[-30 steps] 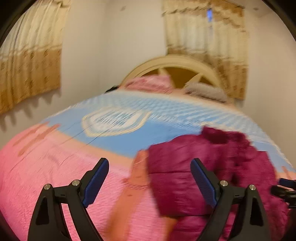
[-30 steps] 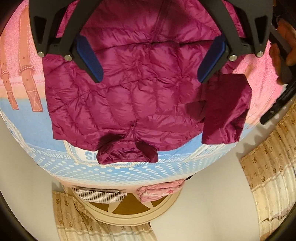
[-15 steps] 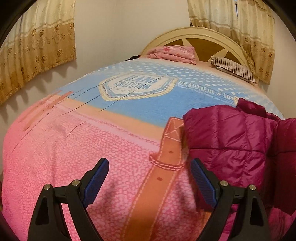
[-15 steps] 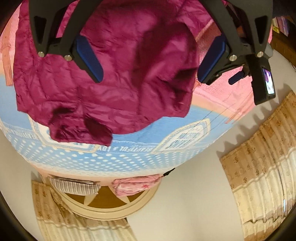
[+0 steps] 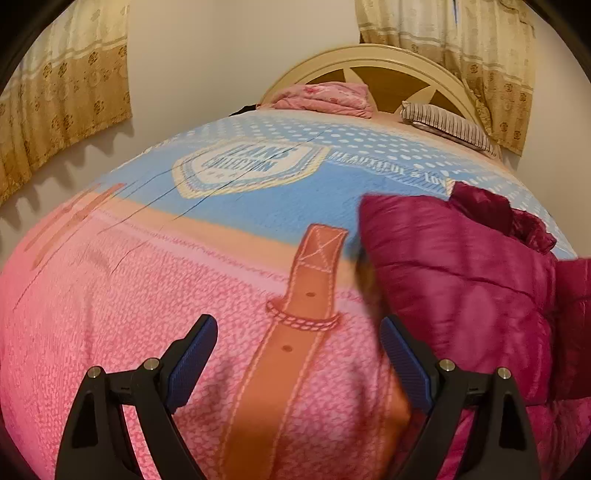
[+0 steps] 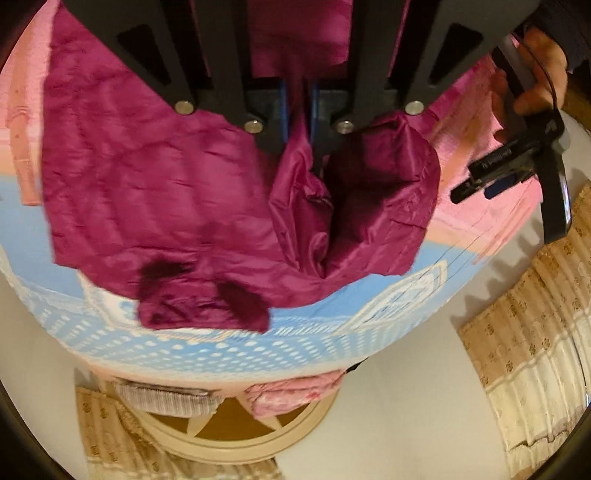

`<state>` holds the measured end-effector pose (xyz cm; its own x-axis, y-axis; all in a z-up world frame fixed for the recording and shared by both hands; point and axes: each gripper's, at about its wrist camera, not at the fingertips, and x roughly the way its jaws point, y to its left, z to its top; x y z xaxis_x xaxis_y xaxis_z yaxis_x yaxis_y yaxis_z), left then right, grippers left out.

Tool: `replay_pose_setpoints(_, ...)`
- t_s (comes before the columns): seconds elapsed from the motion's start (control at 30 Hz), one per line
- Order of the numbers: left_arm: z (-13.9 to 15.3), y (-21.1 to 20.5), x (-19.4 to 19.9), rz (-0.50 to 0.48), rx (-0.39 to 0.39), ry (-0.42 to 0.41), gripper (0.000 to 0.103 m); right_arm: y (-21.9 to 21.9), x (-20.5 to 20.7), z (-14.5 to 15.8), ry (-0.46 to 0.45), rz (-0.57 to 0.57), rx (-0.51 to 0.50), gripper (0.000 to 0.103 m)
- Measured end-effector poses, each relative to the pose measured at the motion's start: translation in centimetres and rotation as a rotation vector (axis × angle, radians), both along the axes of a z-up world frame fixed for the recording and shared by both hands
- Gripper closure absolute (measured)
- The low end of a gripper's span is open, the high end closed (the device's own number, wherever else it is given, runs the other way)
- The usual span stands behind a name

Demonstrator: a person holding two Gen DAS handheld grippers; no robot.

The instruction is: Fold large clothes

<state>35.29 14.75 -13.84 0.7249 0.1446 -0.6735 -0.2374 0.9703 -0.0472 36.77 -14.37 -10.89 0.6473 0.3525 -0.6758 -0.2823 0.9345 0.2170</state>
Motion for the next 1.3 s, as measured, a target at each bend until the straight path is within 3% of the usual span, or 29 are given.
replay_pose_setpoints(0.17, 0.8, -1.5, 0.5, -0.023, 0.016, -0.011, 0.013, -4.2, -1.2, -0.9, 0.017, -0.042, 0.015, 0.093)
replay_pose_setpoints(0.33, 1.1, -3.5, 1.1, -0.057, 0.042, -0.007, 0.013, -7.4, -2.3, -3.7, 0.087, -0.083, 0.049, 0.093)
replay_pose_setpoints(0.63, 1.7, -5.9, 2.1, -0.102, 0.081, -0.006, 0.013, -9.1, -3.3, -5.5, 0.146, -0.088, 0.054, 0.092)
replay_pose_setpoints(0.67, 1.8, -6.1, 2.2, -0.107, 0.084, -0.007, 0.013, -9.2, -3.3, -5.5, 0.149, -0.088, 0.058, 0.088)
replay_pose_setpoints(0.7, 1.9, -6.4, 2.3, -0.112, 0.089, -0.008, 0.013, -9.7, -3.5, -5.4, 0.143, -0.100, 0.073, 0.076)
replay_pose_setpoints(0.8, 2.3, -6.9, 2.5, -0.133, 0.100, -0.019, 0.013, -11.5, -4.4, -5.2, 0.143, -0.150, 0.082, 0.056)
replay_pose_setpoints(0.9, 2.6, -7.1, 2.9, -0.150, 0.103, -0.036, 0.013, -13.4, -5.6, -4.3, 0.120, -0.223, 0.069, 0.052)
replay_pose_setpoints(1.07, 3.0, -8.1, 4.5, -0.153, 0.076, -0.046, 0.013, -14.8, -5.9, -0.5, 0.003, -0.365, 0.061, 0.048)
replay_pose_setpoints(1.13, 3.2, -9.1, 5.1, -0.171, 0.060, -0.053, 0.013, -13.3, -4.8, 0.5, -0.023, -0.348, 0.074, 0.042)
replay_pose_setpoints(1.3, 1.8, -12.2, 7.9, -0.285, -0.017, -0.015, 0.013, -6.9, -1.2, 0.3, -0.028, -0.186, 0.091, 0.043)
